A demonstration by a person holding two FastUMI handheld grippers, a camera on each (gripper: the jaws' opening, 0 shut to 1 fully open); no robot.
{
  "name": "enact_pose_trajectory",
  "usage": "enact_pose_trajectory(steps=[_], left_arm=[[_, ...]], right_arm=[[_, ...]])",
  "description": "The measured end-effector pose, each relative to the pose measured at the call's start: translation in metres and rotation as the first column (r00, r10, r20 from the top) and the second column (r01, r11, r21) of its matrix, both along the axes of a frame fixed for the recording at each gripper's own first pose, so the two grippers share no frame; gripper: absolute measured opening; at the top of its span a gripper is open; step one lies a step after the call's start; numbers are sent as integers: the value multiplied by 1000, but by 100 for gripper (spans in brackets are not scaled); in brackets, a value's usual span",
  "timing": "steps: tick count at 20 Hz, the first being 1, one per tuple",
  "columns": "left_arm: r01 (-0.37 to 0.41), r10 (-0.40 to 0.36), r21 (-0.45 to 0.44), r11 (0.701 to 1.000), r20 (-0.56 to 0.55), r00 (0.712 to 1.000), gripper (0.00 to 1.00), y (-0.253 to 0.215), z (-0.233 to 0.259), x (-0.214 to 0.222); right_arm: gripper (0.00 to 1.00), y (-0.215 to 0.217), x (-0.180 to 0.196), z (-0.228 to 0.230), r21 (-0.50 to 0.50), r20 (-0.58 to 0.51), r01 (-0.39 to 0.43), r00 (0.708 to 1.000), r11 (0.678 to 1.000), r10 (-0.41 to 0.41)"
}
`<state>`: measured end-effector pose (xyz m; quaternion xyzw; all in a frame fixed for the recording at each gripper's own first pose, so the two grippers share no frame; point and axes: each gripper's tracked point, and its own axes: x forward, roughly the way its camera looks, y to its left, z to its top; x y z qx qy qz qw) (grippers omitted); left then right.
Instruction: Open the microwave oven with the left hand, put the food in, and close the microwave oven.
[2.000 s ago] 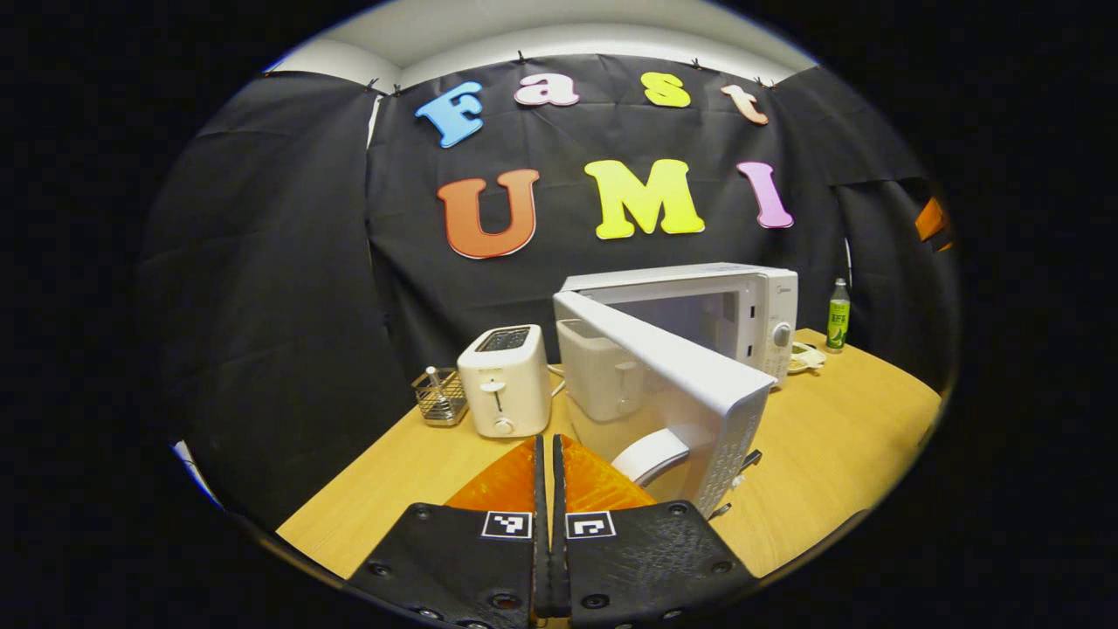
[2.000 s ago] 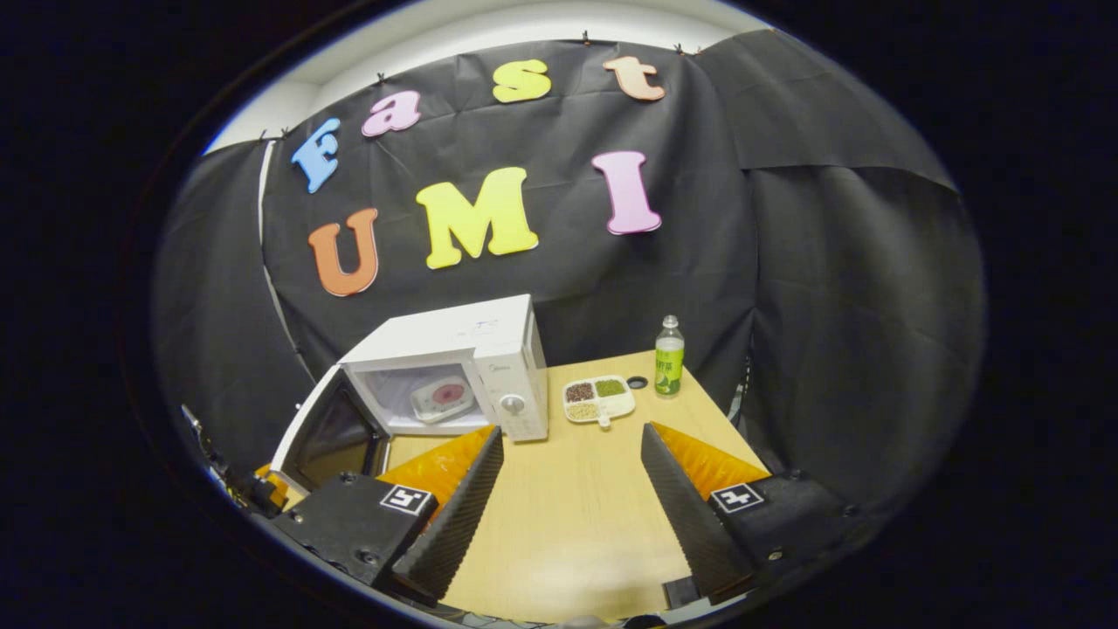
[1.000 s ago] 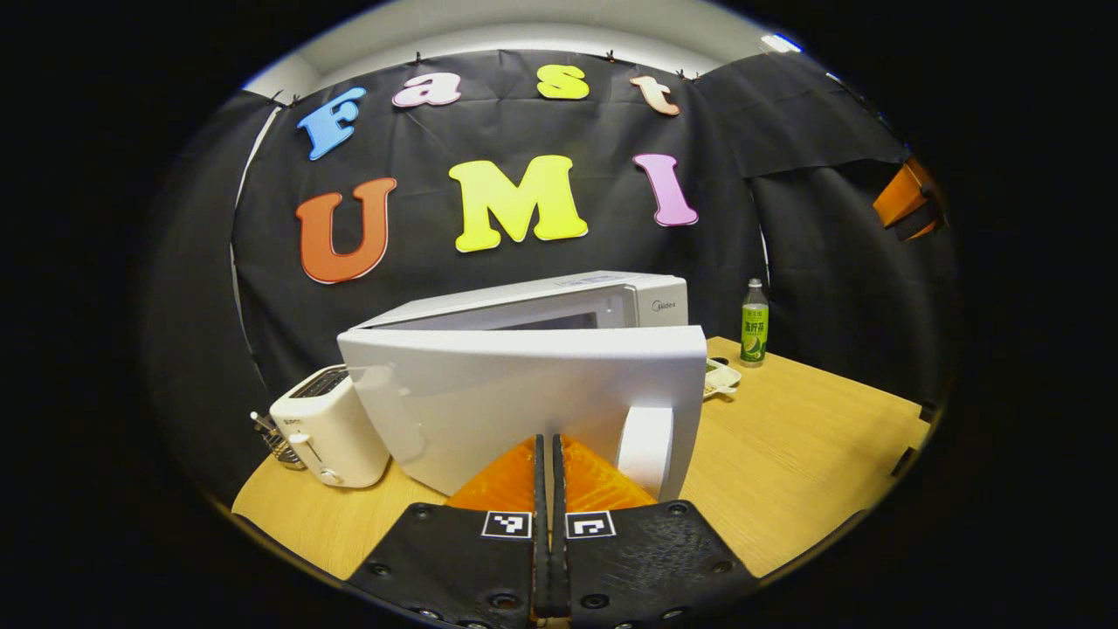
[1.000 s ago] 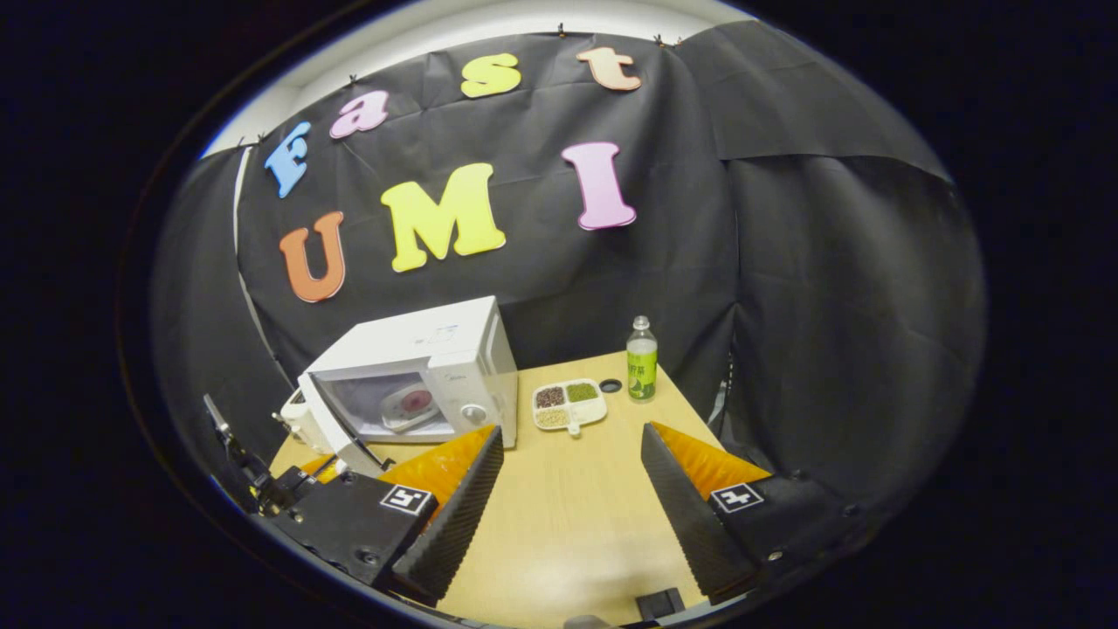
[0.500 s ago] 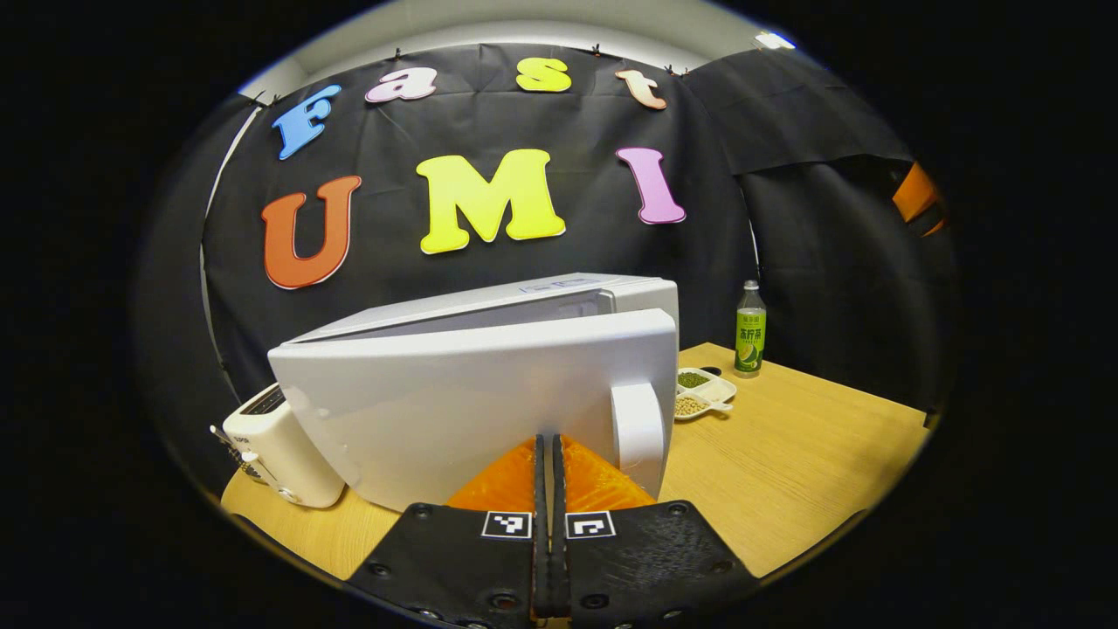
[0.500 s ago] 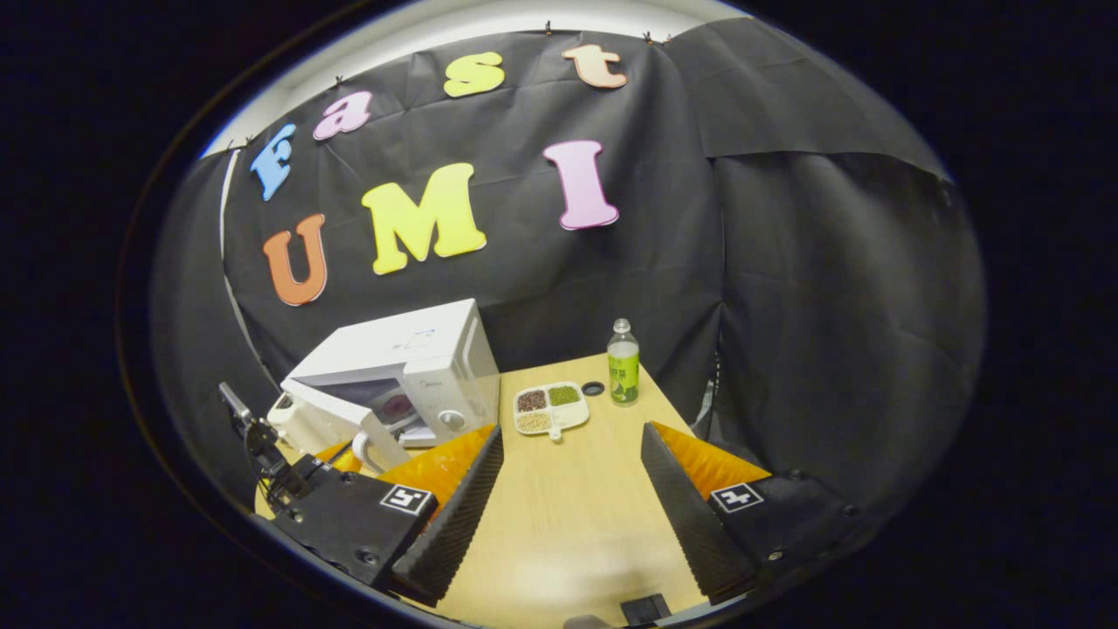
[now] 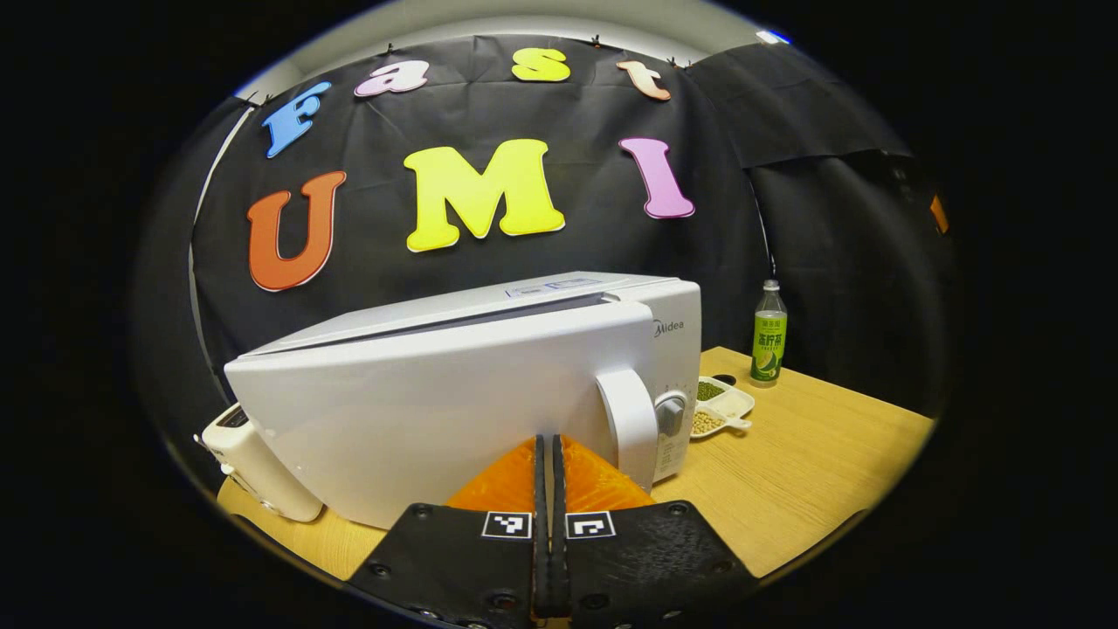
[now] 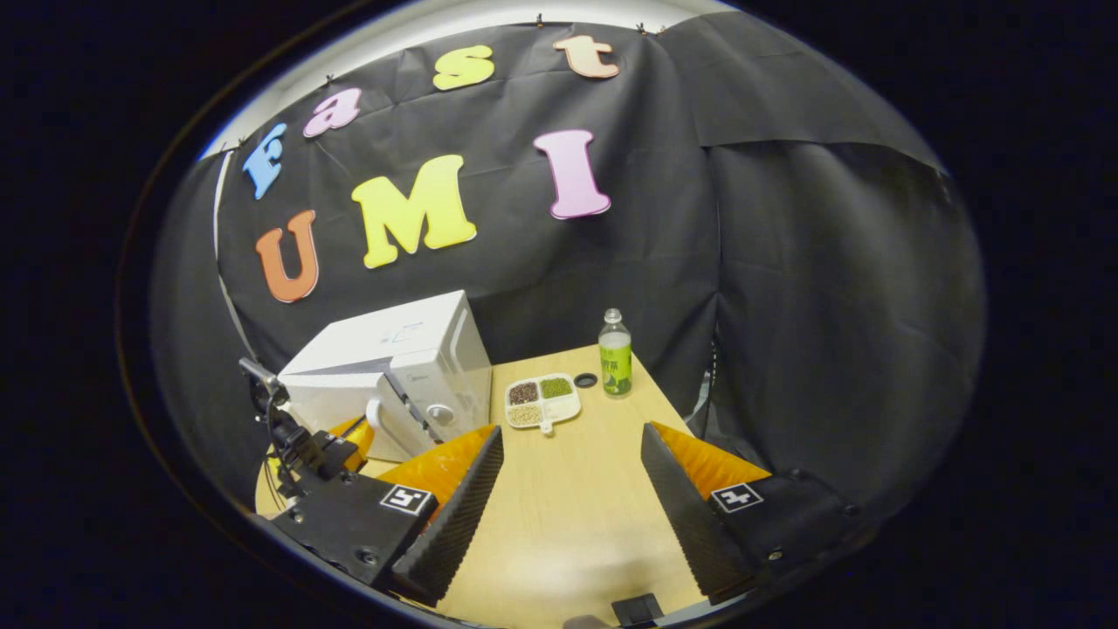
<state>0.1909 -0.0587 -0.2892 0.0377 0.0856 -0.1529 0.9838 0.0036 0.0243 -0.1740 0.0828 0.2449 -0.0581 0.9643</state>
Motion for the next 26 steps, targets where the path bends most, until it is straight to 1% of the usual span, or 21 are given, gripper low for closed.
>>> enact_pose_trajectory(steps=[2, 6, 12, 16, 17, 18, 19, 20, 24, 25, 26], left_arm=[[-3, 3, 1, 1000, 0, 1000, 0, -3, -2, 12], [-18, 18, -12, 1000, -1, 1000, 0, -8, -1, 22], [-48, 48, -13, 999, 3, 999, 0, -8, 0, 24], [-51, 51, -8, 999, 3, 999, 0, -10, 0, 27], [-49, 49, -1, 999, 6, 999, 0, -11, 1, 27], [-36, 36, 6, 999, 15, 999, 0, -15, 2, 33], [-45, 45, 11, 999, -19, 999, 0, -13, -2, 31], [-51, 51, 4, 999, -7, 999, 0, -15, 0, 33], [-46, 46, 6, 999, -25, 999, 0, -14, 0, 29], [-45, 45, 4, 999, -24, 999, 0, -13, 2, 27], [-46, 46, 1, 999, -19, 999, 0, -12, 6, 24]], right_arm=[[100, -4, 2, 0, -7, 6, 3, 1000, 1000, -3], [100, -10, 1, -6, 4, -8, 12, 1000, 1000, -12], [100, -18, 2, -8, -12, -12, 19, 1000, 1000, -19], [100, -17, 4, -7, -19, -13, 10, 1000, 1000, -10], [92, -16, 5, -6, -22, -11, 6, 1000, 1000, -6], [100, -15, 6, -5, -24, -9, 3, 1000, 1000, -3], [100, -14, 6, -4, -23, -5, 2, 1000, 1000, -2], [100, -13, 6, -5, -25, -5, 0, 1000, 1000, 0], [100, -6, 6, -6, -12, -8, -7, 1000, 1000, 7], [92, -5, 6, -5, -14, -5, -10, 1000, 1000, 10], [100, -4, 7, -4, -15, -3, -13, 1000, 1000, 13]])
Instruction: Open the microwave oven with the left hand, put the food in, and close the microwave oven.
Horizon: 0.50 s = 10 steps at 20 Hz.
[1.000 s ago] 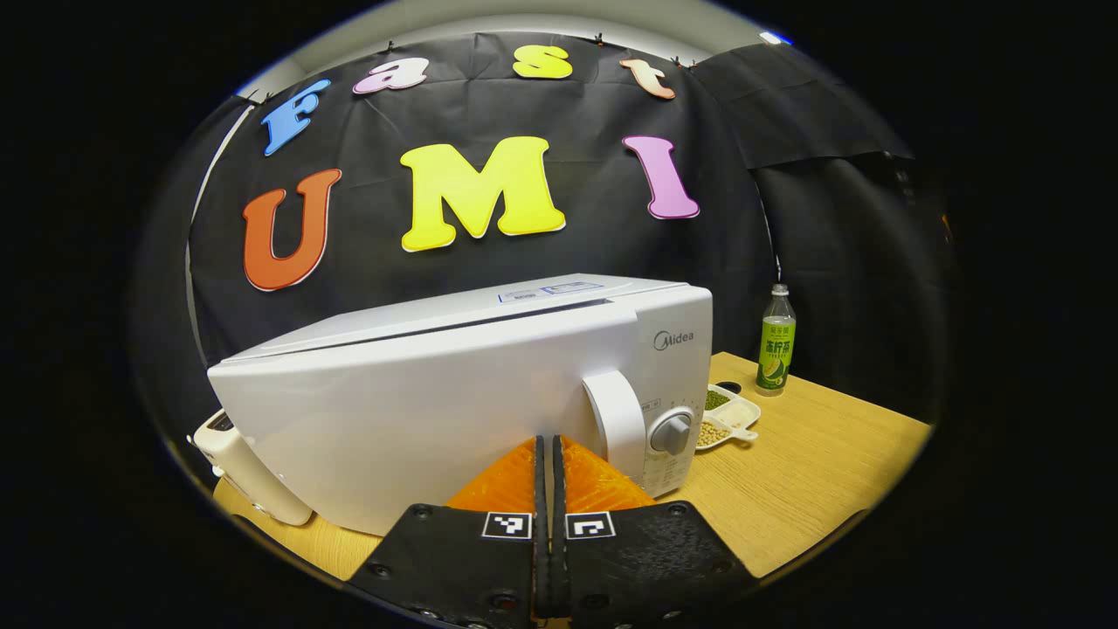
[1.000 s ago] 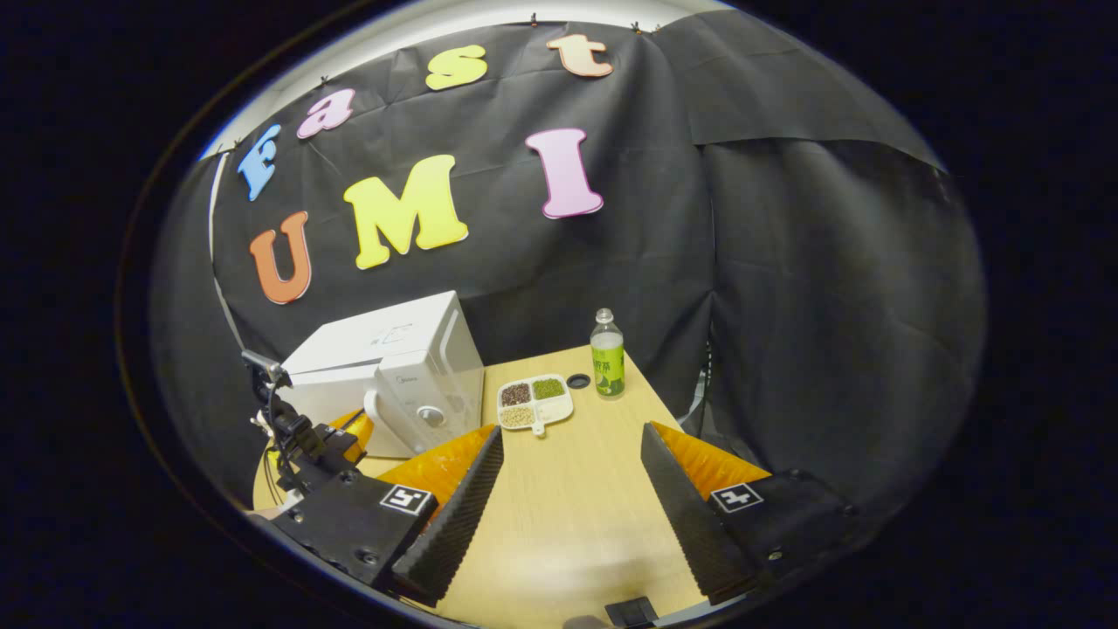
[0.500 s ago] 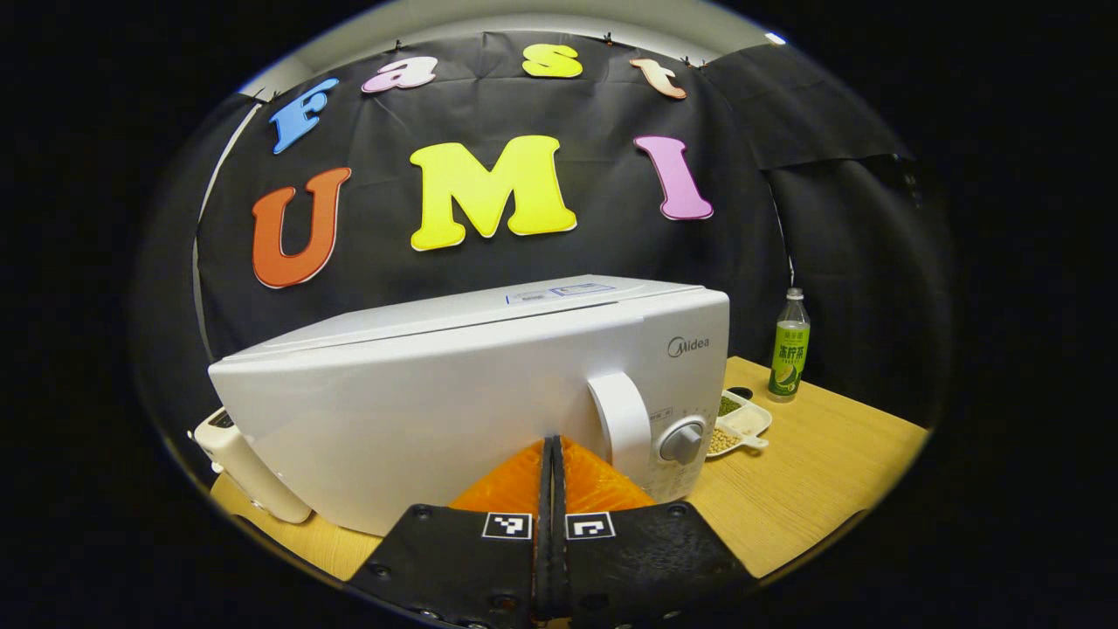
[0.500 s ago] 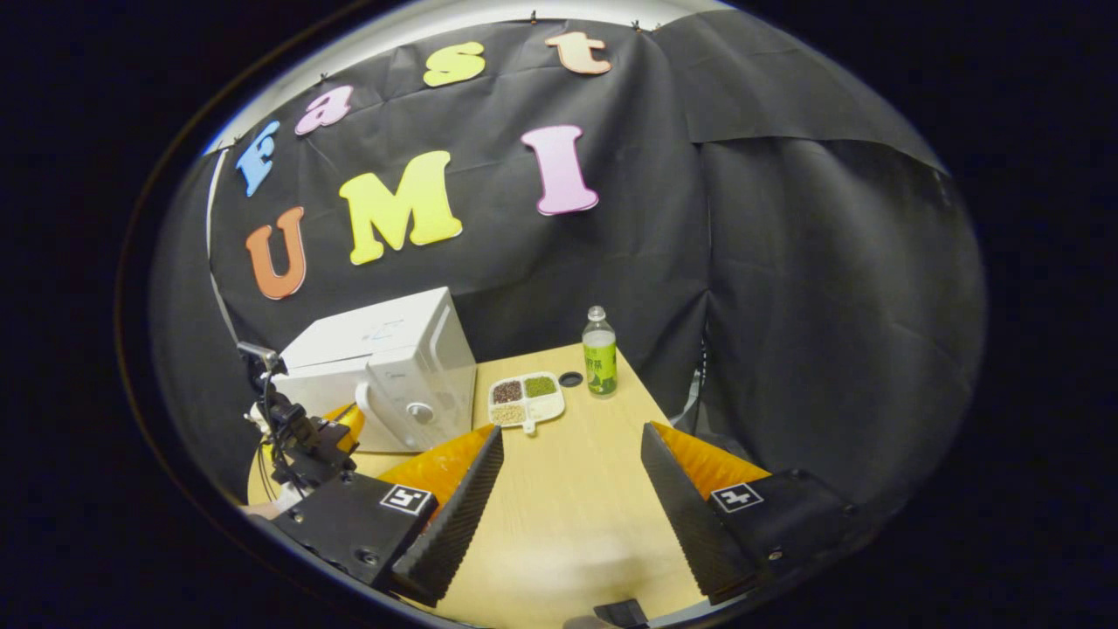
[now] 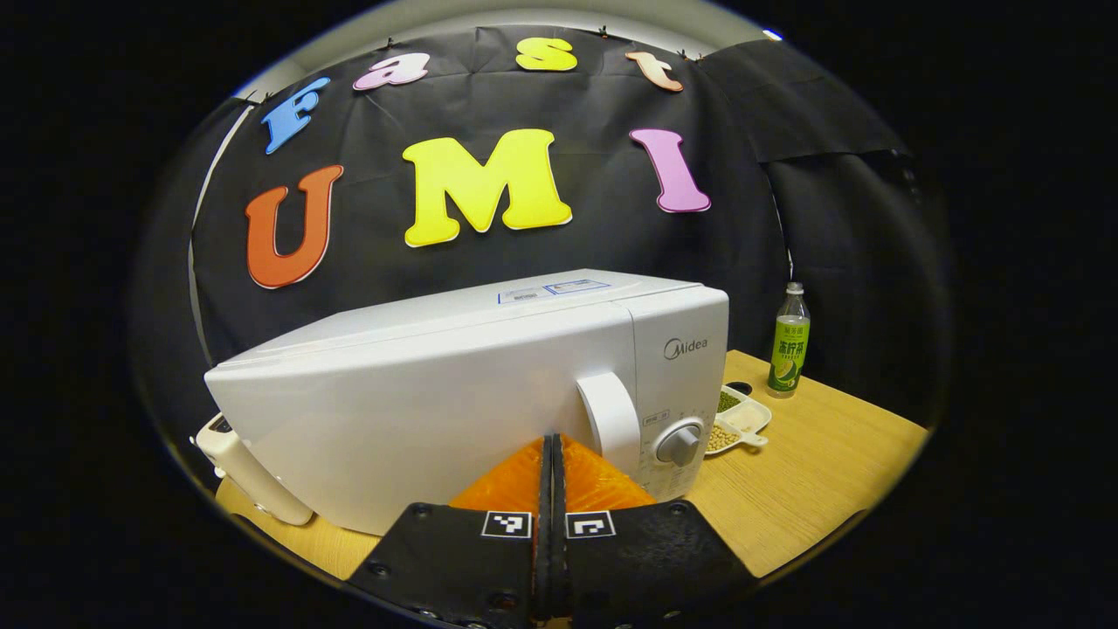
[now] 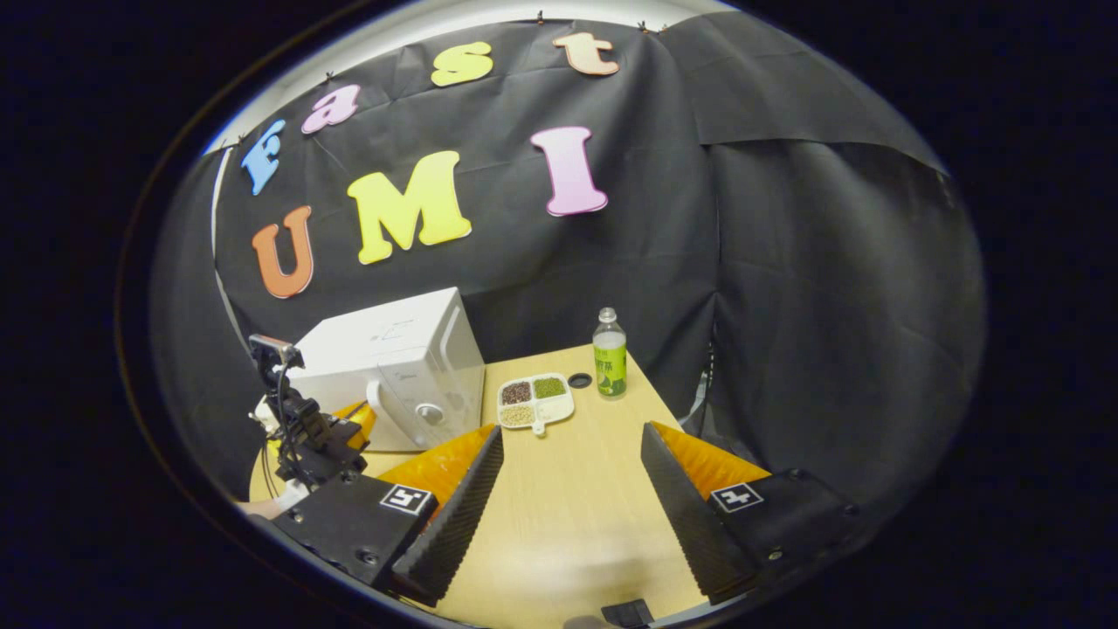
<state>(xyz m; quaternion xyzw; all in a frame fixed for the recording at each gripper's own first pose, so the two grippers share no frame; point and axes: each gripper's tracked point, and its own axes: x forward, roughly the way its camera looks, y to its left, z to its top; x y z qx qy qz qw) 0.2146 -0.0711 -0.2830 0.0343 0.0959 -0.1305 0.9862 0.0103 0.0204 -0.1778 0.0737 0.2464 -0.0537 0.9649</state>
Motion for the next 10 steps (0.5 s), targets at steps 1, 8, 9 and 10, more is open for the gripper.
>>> enact_pose_trajectory(steps=[1, 8, 9, 10], left_arm=[[-8, 8, 3, 1000, 7, 1000, 0, 3, 5, -3], [-9, 8, 42, 999, 25, 1000, 96, 23, 23, -46], [-12, 11, 49, 999, 25, 1000, 96, 27, 24, -54], [-19, 17, 53, 998, 28, 999, 96, 31, 27, -62]], right_arm=[[100, 1, 0, 1, -2, 5, -4, 1000, 1000, 4], [100, 17, -5, 4, -6, 21, -41, 999, 999, 41], [92, 21, -9, 4, -9, 22, -50, 999, 999, 50], [92, 24, -11, 5, -14, 26, -58, 998, 998, 58]])
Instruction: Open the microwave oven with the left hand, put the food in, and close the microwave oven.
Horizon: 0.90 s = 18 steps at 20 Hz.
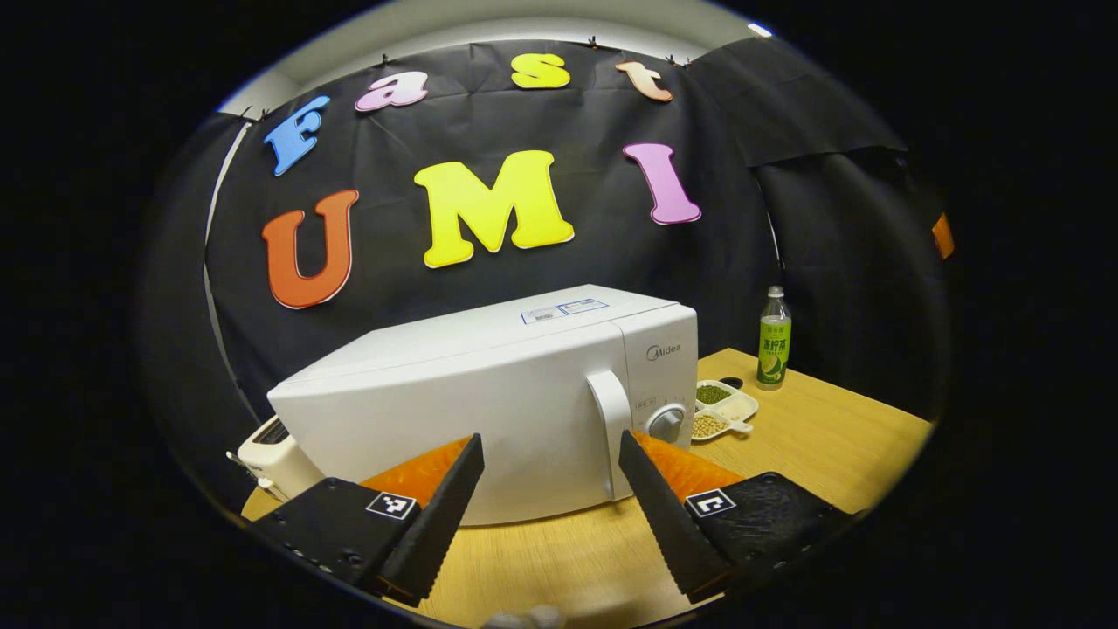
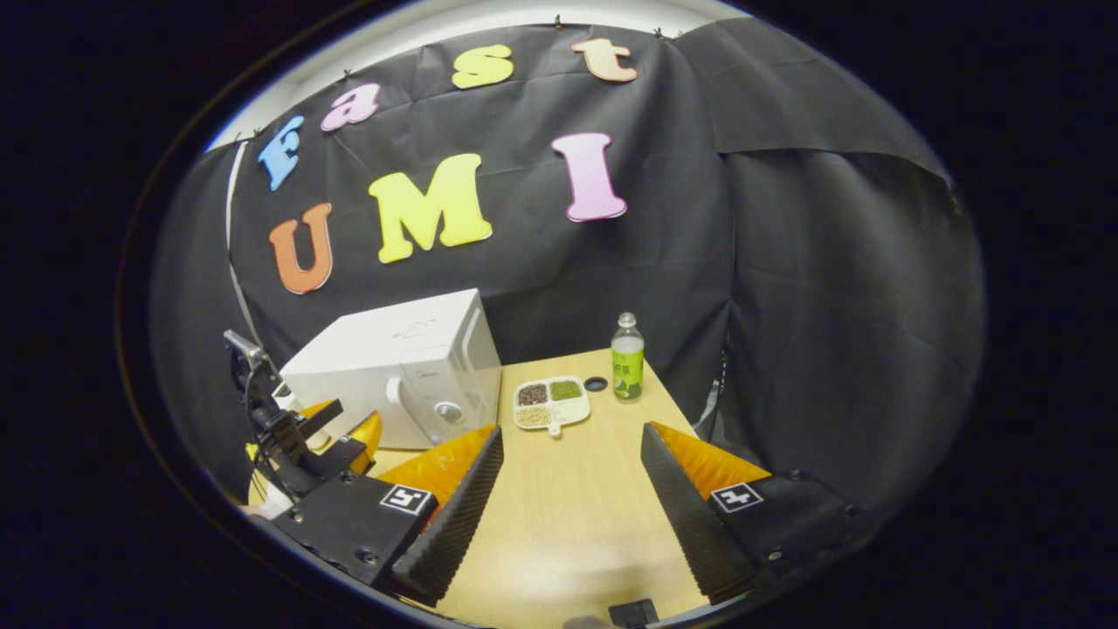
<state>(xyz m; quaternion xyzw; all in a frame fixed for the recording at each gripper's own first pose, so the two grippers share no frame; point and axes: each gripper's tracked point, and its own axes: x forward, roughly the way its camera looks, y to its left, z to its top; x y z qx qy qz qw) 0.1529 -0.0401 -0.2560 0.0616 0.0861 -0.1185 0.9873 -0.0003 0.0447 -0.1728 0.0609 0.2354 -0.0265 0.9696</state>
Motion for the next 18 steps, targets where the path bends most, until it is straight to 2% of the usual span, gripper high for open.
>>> enact_pose_trajectory(steps=[5, 6, 9, 10, 11, 12, 13, 14, 15, 18], left_arm=[[-27, 27, -27, 999, 1, 1000, 96, 18, 29, -49], [-33, 33, -33, 999, 6, 999, 96, 24, 39, -62], [-56, 56, -60, 997, 7, 998, 96, 44, 66, -94], [-74, 75, -69, 995, 16, 997, 96, 55, 78, -106], [-86, 89, -82, 993, 33, 995, 96, 65, 92, -116], [-96, 101, -98, 991, 46, 994, 96, 78, 106, -127], [-106, 113, -112, 988, 55, 992, 96, 87, 117, -137], [-120, 129, -120, 985, 64, 990, 96, 97, 127, -146], [-135, 145, -125, 983, 72, 987, 96, 107, 138, -153], [-166, 180, -126, 978, 112, 977, 96, 132, 166, -169]], right_arm=[[92, 12, -14, 8, -30, 32, -31, 999, 999, 32], [100, 15, -17, 9, -33, 42, -37, 998, 999, 38], [100, 23, -21, 18, -39, 73, -50, 996, 998, 53], [92, 27, -21, 21, -43, 85, -54, 995, 998, 57], [100, 30, -21, 25, -47, 100, -59, 993, 997, 63], [92, 33, -22, 28, -52, 113, -64, 991, 997, 70], [100, 36, -23, 32, -61, 124, -70, 989, 996, 78], [92, 39, -24, 34, -68, 135, -74, 987, 995, 83], [100, 42, -25, 38, -73, 147, -78, 985, 994, 88], [100, 55, -27, 53, -74, 186, -91, 977, 993, 103]])
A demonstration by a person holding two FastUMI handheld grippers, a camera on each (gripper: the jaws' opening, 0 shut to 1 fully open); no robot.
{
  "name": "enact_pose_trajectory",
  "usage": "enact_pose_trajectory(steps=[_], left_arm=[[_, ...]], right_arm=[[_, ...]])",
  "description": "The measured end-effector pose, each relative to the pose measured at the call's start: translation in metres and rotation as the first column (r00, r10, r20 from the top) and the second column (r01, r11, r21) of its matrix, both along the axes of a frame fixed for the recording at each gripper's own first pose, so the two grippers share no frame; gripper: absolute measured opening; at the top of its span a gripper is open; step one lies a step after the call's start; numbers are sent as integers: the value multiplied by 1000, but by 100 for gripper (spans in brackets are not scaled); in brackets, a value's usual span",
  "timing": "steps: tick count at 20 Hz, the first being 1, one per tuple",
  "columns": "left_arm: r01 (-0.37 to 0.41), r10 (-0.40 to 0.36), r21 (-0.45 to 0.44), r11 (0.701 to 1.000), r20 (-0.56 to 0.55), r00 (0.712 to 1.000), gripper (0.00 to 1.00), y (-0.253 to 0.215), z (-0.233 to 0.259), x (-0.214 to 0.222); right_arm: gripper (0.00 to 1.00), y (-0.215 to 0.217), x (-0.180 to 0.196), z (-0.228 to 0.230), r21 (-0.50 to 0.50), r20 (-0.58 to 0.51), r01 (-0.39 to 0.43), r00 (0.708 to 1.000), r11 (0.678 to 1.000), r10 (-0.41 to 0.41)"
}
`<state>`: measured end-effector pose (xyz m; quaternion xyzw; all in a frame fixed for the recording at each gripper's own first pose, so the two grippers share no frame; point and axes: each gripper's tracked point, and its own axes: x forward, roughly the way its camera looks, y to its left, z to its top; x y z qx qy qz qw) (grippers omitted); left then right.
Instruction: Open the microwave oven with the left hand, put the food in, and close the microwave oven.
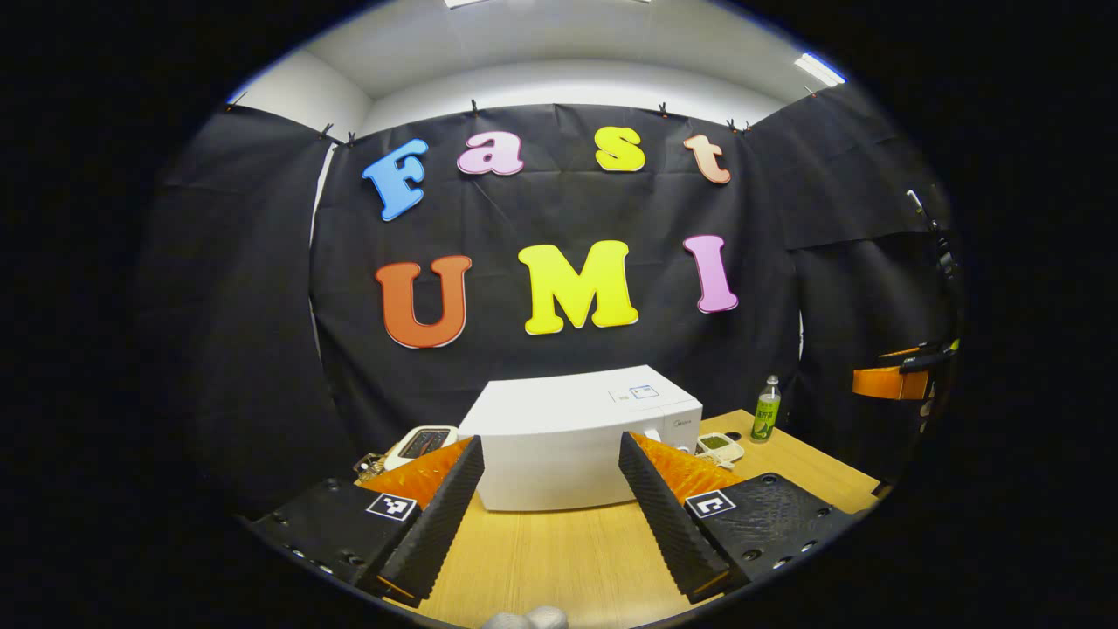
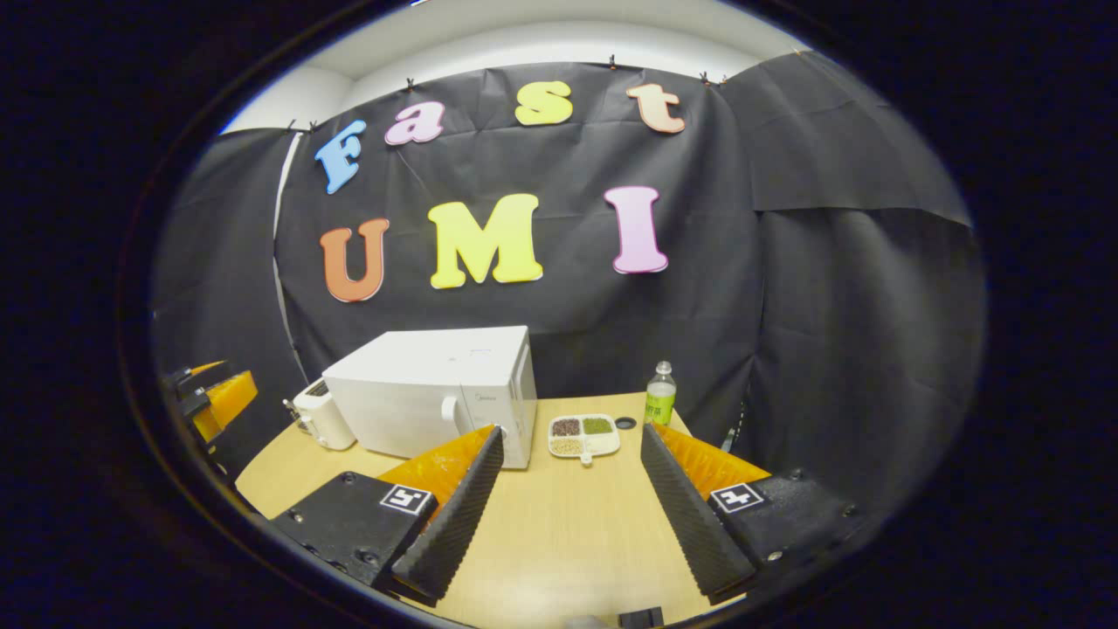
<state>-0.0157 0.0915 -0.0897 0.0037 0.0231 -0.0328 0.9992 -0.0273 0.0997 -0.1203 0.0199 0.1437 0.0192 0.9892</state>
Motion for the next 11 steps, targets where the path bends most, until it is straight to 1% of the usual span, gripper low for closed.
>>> enact_pose_trajectory(steps=[1, 2, 3, 5, 6, 7, 8, 11], left_arm=[[-8, 8, -6, 1000, 13, 1000, 96, 4, 9, -3], [-14, 15, -15, 1000, 22, 1000, 96, 8, 16, -7], [-28, 29, -28, 999, 37, 999, 96, 14, 24, -10], [-44, 48, -49, 998, 70, 996, 96, 17, 35, -12], [-53, 56, -55, 997, 71, 996, 96, 20, 37, -11], [-53, 58, -66, 996, 69, 996, 96, 20, 38, -13], [-56, 61, -76, 996, 73, 995, 96, 21, 40, -13], [-58, 65, -92, 994, 75, 995, 96, 24, 45, -12]], right_arm=[[92, 5, 0, 4, 2, 8, -7, 1000, 1000, 7], [92, 8, -1, 9, 4, 18, -11, 1000, 1000, 11], [100, 12, -1, 15, 8, 32, -18, 999, 1000, 17], [100, 17, -2, 26, 2, 61, -25, 998, 1000, 25], [92, 20, -3, 33, -7, 77, -29, 997, 1000, 29], [100, 22, -3, 39, -14, 91, -32, 995, 999, 33], [92, 25, -3, 46, -22, 109, -35, 993, 999, 37], [92, 31, -2, 60, -42, 142, -39, 989, 998, 45]])
